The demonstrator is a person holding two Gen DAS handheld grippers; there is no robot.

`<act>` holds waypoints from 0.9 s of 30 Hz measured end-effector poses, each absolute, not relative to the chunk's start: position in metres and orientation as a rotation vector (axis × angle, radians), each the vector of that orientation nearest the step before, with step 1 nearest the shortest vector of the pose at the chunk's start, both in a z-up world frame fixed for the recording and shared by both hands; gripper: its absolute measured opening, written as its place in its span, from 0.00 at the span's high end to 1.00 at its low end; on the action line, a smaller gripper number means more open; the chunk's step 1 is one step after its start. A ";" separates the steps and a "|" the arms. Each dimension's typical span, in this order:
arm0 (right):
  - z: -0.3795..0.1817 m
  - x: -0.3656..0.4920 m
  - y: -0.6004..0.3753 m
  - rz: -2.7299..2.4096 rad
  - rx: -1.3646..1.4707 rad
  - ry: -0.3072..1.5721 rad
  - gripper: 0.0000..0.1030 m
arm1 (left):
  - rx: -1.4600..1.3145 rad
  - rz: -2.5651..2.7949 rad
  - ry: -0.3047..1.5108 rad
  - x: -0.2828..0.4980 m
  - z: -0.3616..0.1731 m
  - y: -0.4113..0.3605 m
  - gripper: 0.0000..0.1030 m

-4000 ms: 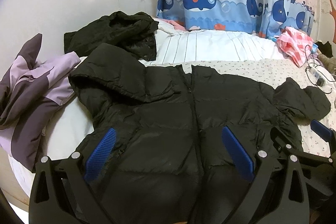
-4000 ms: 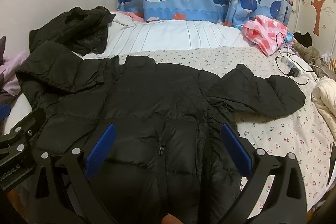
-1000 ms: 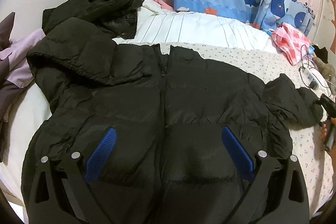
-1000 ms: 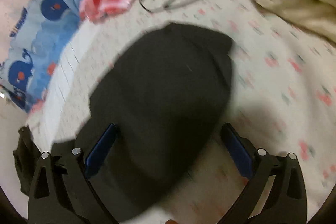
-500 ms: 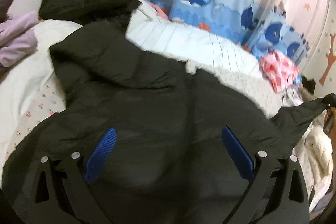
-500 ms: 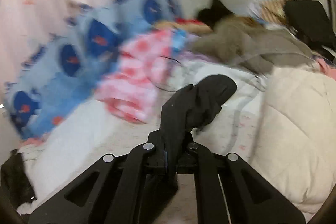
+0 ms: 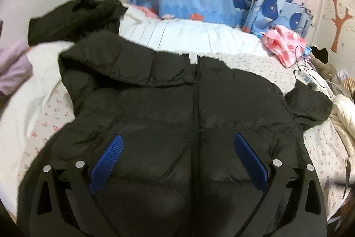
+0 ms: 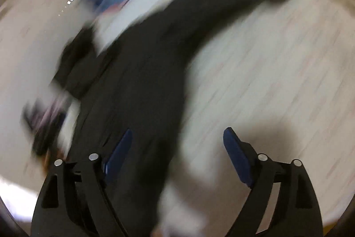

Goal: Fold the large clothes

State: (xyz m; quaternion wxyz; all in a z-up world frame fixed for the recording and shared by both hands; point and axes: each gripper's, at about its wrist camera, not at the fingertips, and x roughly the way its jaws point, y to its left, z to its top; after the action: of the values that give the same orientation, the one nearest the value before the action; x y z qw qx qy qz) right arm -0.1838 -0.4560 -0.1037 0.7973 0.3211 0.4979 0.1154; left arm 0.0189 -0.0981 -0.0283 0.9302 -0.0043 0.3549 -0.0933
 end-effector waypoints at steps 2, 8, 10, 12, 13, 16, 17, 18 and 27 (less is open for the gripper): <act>-0.107 -0.192 -0.422 0.304 0.642 1.125 0.15 | 0.014 -0.182 0.695 0.002 -0.017 -0.098 0.06; -0.125 -0.184 -0.346 0.408 0.489 1.257 0.25 | 0.107 -0.149 0.650 -0.047 0.005 -0.080 0.06; -0.124 -0.177 -0.351 0.361 0.514 1.243 0.67 | 0.132 -0.132 0.649 -0.058 0.010 -0.069 0.06; -0.106 -0.177 -0.367 0.334 0.582 1.153 0.85 | 0.154 -0.112 0.638 -0.069 0.018 -0.059 0.06; -0.092 -0.180 -0.378 0.304 0.599 1.101 0.88 | 0.160 -0.105 0.631 -0.074 0.021 -0.055 0.06; -0.042 -0.200 -0.423 0.230 0.648 0.943 0.92 | 0.162 -0.097 0.616 -0.089 0.033 -0.045 0.06; -0.033 -0.205 -0.436 0.210 0.645 0.925 0.92 | 0.151 -0.110 0.622 -0.096 0.036 -0.042 0.06; -0.033 -0.216 -0.447 0.197 0.633 0.930 0.92 | 0.143 -0.120 0.629 -0.098 0.037 -0.040 0.06; -0.098 -0.268 -0.451 -0.026 0.426 1.180 0.51 | 0.234 -0.106 0.674 -0.076 0.029 -0.018 0.06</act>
State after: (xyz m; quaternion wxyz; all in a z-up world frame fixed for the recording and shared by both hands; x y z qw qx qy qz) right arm -0.2683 -0.4509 -0.0980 0.8097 0.1993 0.5519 -0.0122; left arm -0.0757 -0.0182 0.0287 0.9357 0.1144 0.3297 -0.0518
